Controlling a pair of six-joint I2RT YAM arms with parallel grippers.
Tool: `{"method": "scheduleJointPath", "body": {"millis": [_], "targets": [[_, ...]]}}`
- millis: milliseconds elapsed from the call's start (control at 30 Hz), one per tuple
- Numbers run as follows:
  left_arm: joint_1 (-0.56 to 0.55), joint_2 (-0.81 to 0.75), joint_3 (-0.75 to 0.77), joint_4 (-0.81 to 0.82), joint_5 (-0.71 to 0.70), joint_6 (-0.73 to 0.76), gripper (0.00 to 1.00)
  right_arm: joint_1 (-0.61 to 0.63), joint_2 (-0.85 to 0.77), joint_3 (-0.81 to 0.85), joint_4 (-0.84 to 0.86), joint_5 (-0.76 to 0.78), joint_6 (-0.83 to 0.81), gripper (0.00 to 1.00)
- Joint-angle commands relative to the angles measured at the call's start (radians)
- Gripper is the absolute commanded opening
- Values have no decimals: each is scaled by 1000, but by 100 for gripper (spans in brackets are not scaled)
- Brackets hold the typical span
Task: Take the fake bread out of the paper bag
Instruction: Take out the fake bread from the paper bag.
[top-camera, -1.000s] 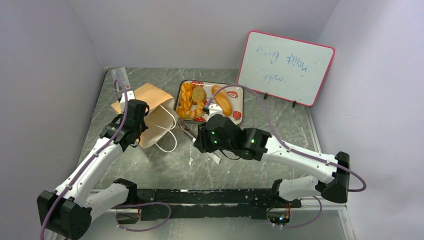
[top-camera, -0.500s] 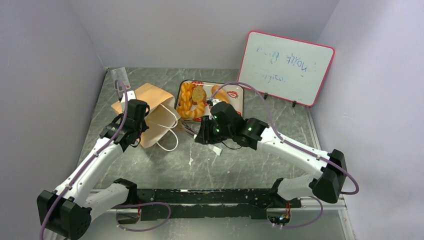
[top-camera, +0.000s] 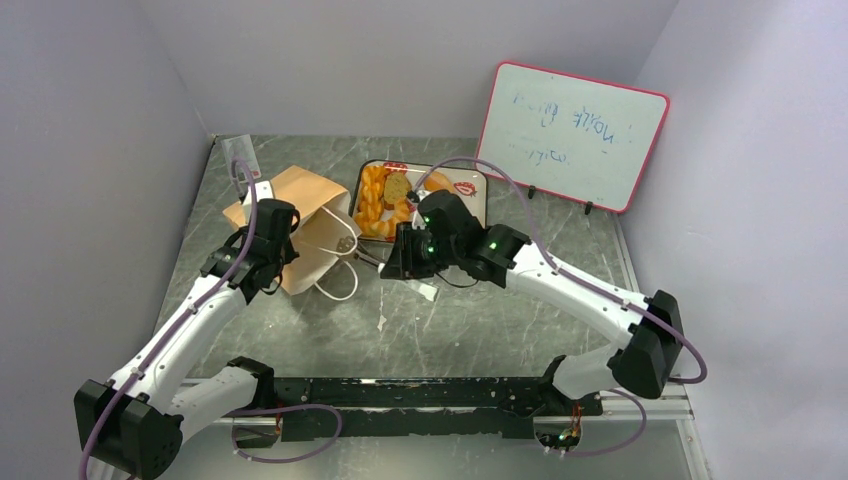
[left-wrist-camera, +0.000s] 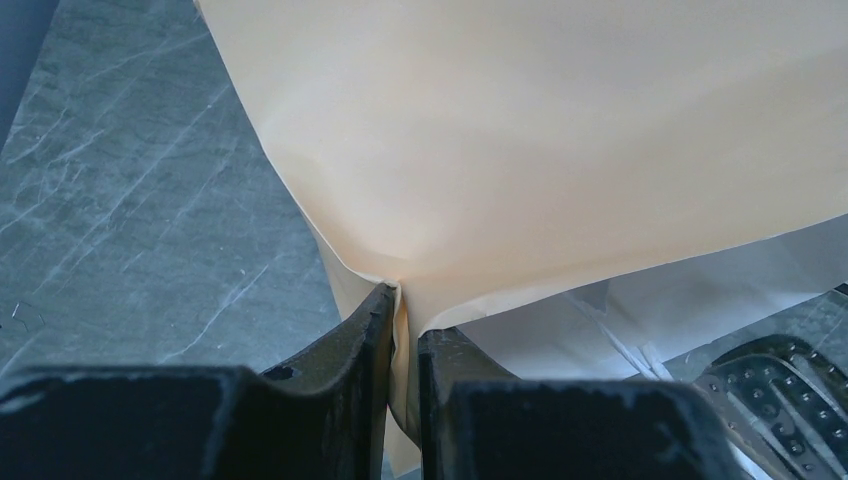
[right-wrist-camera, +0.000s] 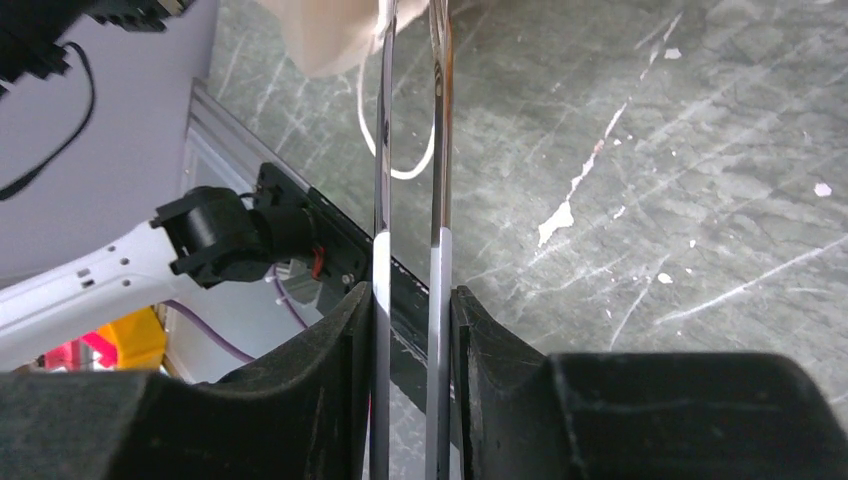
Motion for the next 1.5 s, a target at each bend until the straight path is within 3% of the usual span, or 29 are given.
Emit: {"method": "scheduleJointPath", "body": {"millis": [0,433,900,1167,1467], "targets": [[-8,-3,-10,45,31,-1,7,-28,19,45,65,-61,18,29],[-8,-1,-12,59,44,-2,7,-71,166,95,172,-138,91,29],[-18,11,-9,75,75,-10,7,-75,354,146,390,-125,452,29],[-25,24,-12,96,93,-9,7,-59,469,267,394,-92,601,28],[-31,25,-14,107,112,-1,7,-5,568,345,356,-33,659,26]]}}
